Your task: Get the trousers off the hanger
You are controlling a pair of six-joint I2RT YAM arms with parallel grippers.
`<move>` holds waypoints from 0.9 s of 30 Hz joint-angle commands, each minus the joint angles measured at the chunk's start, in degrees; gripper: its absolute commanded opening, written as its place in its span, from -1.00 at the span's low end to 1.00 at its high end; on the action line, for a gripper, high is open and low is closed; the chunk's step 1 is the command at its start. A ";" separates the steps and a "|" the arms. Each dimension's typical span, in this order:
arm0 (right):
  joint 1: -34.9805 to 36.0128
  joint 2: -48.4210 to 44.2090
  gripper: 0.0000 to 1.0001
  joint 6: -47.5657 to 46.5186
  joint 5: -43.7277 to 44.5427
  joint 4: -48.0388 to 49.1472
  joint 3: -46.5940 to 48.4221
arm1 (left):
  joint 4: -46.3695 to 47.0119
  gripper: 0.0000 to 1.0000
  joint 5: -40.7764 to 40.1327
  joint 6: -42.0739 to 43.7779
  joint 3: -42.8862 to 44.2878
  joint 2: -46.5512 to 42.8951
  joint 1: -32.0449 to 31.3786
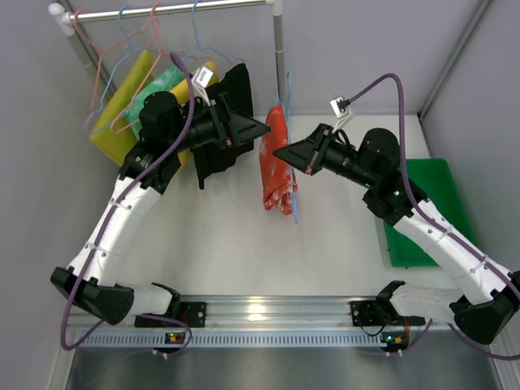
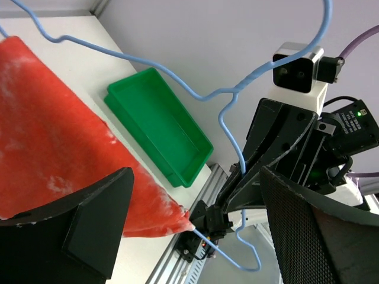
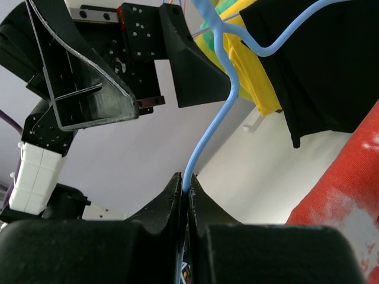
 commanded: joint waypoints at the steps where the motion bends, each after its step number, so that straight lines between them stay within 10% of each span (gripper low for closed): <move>1: 0.96 -5.59 -1.00 -3.84 1.00 9.59 1.10 | 4.91 0.82 -1.96 -0.11 3.80 2.66 -4.40; 12: 0.88 -5.95 -1.00 -4.01 1.61 10.11 -0.40 | 15.19 0.72 0.67 -10.64 6.00 10.84 -10.91; 27: 0.96 -6.12 -1.00 -5.07 4.86 9.23 -3.39 | 20.56 -0.14 0.41 -27.53 6.26 13.75 -12.76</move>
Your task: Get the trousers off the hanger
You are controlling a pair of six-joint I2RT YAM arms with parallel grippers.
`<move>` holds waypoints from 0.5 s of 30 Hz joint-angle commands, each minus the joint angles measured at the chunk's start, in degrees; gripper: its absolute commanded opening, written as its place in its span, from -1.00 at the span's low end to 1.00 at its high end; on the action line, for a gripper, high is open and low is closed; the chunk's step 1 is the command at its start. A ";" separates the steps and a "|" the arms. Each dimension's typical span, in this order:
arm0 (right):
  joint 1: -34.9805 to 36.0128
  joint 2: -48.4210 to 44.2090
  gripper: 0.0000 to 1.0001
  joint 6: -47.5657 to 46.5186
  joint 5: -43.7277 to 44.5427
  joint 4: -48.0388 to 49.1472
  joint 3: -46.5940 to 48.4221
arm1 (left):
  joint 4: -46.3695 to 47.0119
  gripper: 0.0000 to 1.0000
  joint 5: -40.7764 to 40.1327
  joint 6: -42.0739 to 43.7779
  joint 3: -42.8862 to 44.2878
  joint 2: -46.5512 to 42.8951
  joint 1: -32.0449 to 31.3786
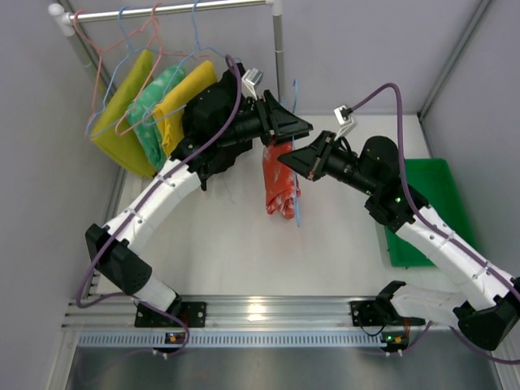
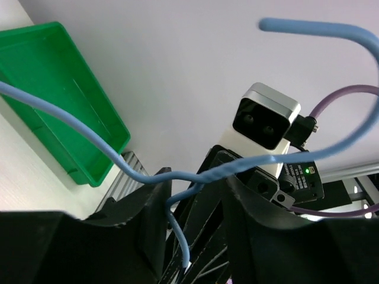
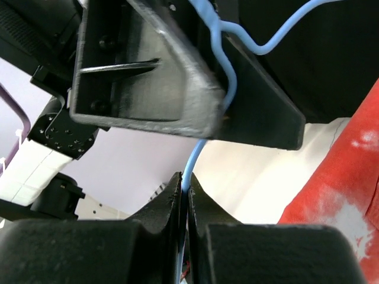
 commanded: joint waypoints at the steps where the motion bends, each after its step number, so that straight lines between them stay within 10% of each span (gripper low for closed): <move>1: 0.94 -3.24 -1.00 -3.52 1.43 10.17 0.57 | 3.97 -0.17 0.45 -4.14 2.77 -0.64 -0.06; 8: 0.94 -3.24 -0.78 -4.66 1.88 10.44 -1.02 | 1.95 -0.61 0.37 -6.07 2.33 -1.08 -0.06; 10: 0.94 -3.41 -0.14 -5.10 1.44 10.26 -1.45 | 1.68 -0.82 0.37 -6.52 2.33 -1.16 0.02; 15: 0.33 -6.04 0.75 -10.27 2.40 7.19 -1.89 | 3.26 -1.00 1.59 -7.05 2.94 -1.43 0.46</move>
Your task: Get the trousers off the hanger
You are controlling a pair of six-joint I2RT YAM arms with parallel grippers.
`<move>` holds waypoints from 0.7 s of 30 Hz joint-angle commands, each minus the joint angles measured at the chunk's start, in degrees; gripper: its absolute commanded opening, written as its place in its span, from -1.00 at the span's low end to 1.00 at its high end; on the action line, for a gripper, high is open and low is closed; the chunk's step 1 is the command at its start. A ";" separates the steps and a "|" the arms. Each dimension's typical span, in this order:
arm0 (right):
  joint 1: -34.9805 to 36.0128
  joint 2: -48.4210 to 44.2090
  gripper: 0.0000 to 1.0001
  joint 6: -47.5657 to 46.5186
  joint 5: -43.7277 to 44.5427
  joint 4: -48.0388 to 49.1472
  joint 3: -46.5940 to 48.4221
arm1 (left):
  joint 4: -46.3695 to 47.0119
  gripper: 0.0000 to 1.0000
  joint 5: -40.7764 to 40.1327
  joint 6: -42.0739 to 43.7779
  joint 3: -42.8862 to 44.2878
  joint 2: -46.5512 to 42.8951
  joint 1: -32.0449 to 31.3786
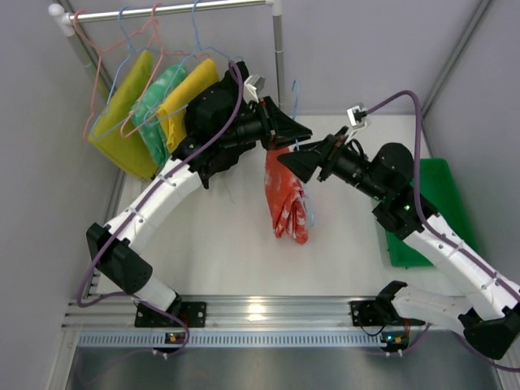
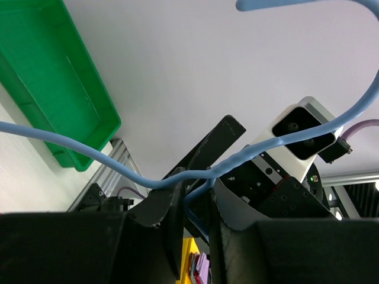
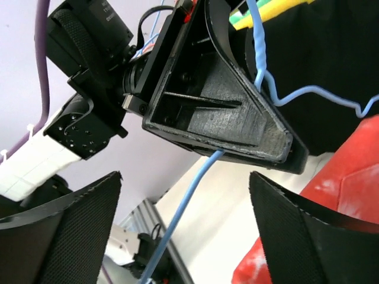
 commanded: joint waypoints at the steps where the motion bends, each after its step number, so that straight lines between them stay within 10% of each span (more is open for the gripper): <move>1: 0.20 -3.84 0.81 -6.13 1.76 1.92 -0.74 | 7.37 -1.00 1.86 -2.08 2.94 -1.78 0.35; 14: -0.59 -26.06 0.68 -30.11 21.10 -10.38 -11.19 | 15.28 -1.00 7.57 -1.03 5.83 -2.48 0.97; 21: -0.60 -31.53 0.74 -35.67 16.89 -6.27 -23.14 | 14.93 -1.00 7.22 0.73 13.31 1.12 1.50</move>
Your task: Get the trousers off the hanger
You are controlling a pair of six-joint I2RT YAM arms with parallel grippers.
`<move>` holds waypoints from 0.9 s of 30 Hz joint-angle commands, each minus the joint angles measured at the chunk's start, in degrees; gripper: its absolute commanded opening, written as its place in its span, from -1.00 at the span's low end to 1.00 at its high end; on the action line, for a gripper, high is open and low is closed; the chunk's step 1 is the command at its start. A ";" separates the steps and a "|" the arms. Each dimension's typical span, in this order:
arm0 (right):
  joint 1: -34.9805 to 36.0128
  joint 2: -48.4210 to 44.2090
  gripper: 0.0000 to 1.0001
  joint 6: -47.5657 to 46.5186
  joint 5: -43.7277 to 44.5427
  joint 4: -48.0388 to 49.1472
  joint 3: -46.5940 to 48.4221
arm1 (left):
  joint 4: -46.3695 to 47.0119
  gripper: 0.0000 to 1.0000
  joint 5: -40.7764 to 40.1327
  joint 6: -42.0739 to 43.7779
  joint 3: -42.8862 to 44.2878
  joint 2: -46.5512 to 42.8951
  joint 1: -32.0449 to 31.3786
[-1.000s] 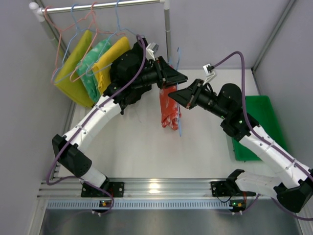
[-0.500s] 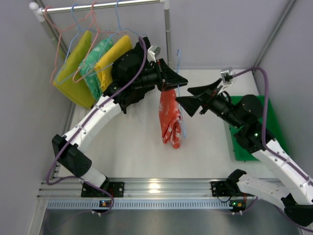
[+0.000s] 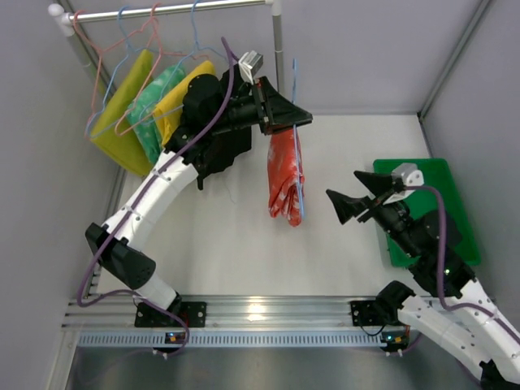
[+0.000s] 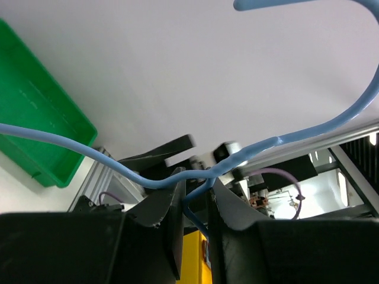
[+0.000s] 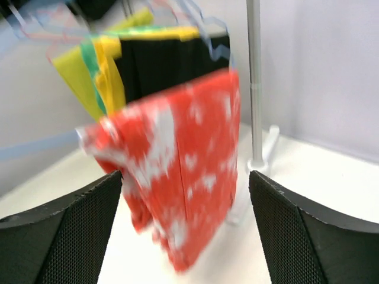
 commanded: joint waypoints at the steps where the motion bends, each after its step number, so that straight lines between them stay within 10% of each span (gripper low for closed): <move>1: -0.22 0.09 0.78 -5.74 -0.33 0.88 -4.70 | 11.63 -1.00 0.42 1.12 6.82 -0.12 0.38; 27: 2.41 24.43 0.99 -3.99 -3.95 37.10 -14.03 | 16.29 -1.00 0.25 -4.68 13.68 3.39 0.47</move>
